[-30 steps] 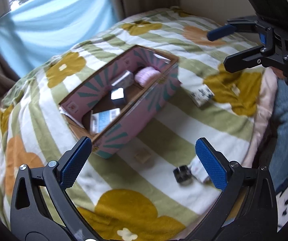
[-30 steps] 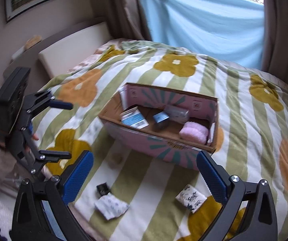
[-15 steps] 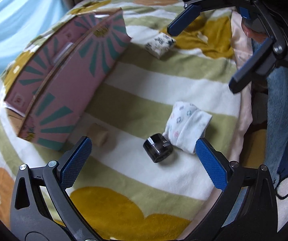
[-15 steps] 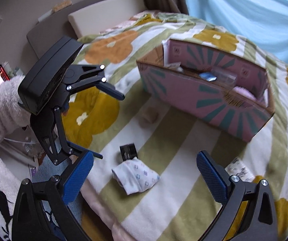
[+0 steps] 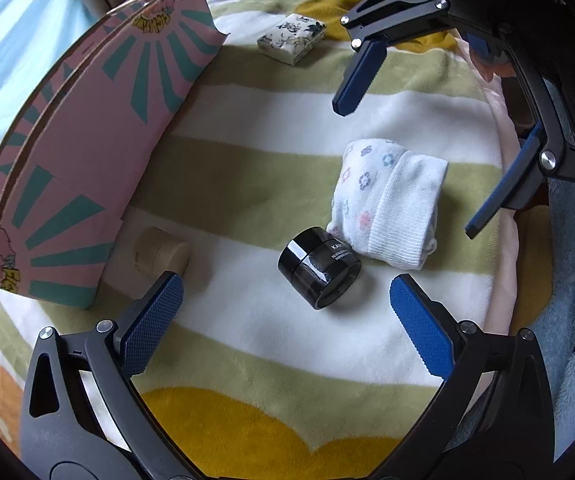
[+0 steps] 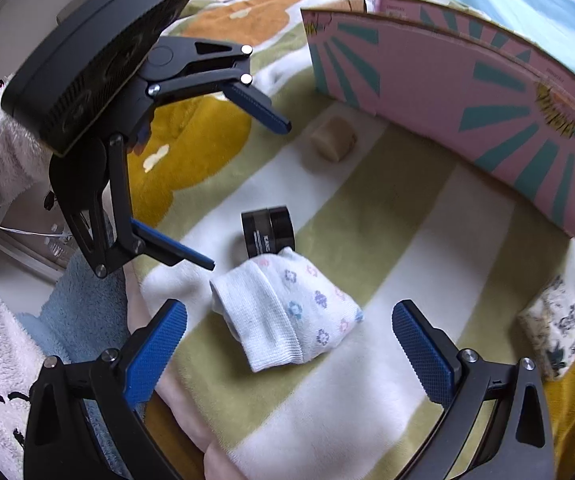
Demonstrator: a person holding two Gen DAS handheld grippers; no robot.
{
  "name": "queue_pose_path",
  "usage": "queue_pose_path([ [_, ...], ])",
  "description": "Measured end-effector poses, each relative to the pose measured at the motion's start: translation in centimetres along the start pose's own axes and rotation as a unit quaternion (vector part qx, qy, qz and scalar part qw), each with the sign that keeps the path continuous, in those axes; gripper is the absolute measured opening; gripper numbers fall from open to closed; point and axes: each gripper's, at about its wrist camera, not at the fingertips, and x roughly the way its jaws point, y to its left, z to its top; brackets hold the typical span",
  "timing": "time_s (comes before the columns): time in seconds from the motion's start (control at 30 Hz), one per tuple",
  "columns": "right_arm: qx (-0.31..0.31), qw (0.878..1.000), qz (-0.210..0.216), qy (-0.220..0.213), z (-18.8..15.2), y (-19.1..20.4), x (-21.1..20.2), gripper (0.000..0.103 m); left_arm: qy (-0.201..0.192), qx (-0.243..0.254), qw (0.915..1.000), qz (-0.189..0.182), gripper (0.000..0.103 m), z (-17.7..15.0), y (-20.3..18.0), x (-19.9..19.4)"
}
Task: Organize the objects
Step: 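Grasp the black jar with the left tool while the right tool grasps the white sock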
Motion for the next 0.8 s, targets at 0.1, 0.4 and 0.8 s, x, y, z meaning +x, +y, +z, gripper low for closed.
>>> queue_pose_path([
  [0.1, 0.0, 1.0, 0.0, 0.008, -0.1, -0.1, 0.6, 0.102, 0.001, -0.002, 1.0, -0.006, 0.099, -0.1, 0.2, 0.6],
  [0.4, 0.001, 1.0, 0.011, 0.025, -0.2, -0.5, 1.7, 0.081, 0.006, 0.007, 0.9995, -0.029, 0.081, -0.5, 0.1, 1.4],
  [0.8, -0.012, 0.999, 0.004, 0.03, -0.1, -0.3, 1.6, 0.072, 0.011, 0.02, 0.9976, -0.066, 0.042, -0.9, -0.6, 0.7],
])
